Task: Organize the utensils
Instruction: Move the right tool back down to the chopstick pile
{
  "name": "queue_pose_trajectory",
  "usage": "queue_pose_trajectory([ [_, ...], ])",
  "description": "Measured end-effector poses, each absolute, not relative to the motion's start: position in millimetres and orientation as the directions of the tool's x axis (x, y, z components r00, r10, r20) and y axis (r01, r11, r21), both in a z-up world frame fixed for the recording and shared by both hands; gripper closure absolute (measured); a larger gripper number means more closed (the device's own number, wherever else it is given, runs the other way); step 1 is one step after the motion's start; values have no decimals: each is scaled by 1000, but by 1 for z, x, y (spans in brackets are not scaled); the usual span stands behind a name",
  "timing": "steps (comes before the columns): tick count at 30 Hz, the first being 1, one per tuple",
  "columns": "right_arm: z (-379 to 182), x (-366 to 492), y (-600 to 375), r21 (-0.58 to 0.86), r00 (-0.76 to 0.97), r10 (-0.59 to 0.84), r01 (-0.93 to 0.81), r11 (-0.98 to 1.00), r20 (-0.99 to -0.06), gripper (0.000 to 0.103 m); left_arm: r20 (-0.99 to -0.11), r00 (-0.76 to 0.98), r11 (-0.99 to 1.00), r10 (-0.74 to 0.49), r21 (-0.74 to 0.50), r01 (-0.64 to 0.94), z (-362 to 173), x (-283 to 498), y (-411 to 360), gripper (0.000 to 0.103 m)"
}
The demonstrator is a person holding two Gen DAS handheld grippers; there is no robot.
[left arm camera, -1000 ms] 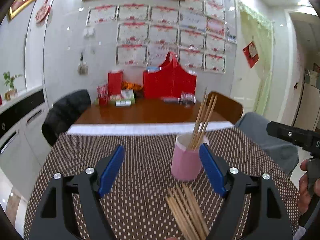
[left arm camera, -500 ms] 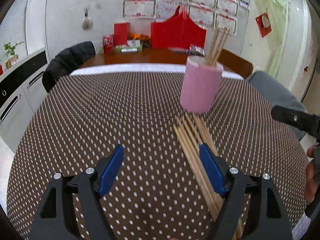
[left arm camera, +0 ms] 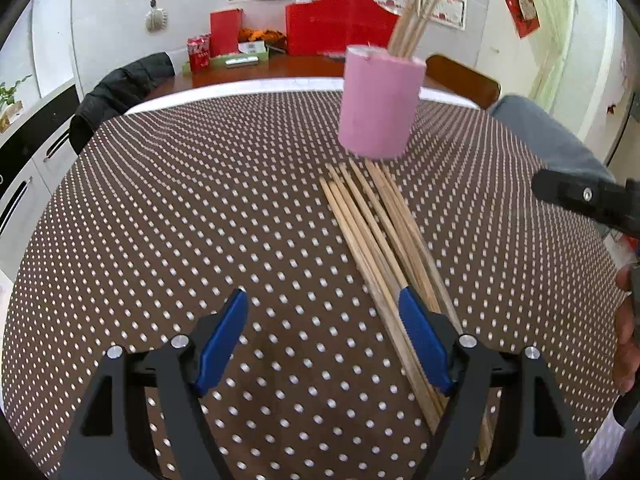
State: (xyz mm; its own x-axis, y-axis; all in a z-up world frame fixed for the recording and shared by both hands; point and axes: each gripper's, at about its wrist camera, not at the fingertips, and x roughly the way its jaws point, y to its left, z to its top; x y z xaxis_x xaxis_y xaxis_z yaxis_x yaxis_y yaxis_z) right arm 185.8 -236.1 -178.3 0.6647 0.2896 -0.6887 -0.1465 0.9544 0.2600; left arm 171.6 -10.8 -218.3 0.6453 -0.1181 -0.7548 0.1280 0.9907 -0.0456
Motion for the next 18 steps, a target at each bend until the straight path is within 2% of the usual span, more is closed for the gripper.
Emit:
queue_pose_trajectory([
  [3,-183,184,-235,262,655,290,-143,954,-698,6,-782,616,992,-100,-31,123,-230,171,-16,26],
  [7,-188,180,-232,249,641,284,-148,957,-713,6,-781,618,995,-88,-44,87,-230,167,-14,26],
  [13,-198,177,-224,236,612,287,-165,958,-737,6,-779,627,998,-22,15,54,-230,162,-28,25],
  [18,-202,172,-217,212,598,280,-184,960,-751,6,-793,609,998,-23,20,64,-235,163,-20,24],
])
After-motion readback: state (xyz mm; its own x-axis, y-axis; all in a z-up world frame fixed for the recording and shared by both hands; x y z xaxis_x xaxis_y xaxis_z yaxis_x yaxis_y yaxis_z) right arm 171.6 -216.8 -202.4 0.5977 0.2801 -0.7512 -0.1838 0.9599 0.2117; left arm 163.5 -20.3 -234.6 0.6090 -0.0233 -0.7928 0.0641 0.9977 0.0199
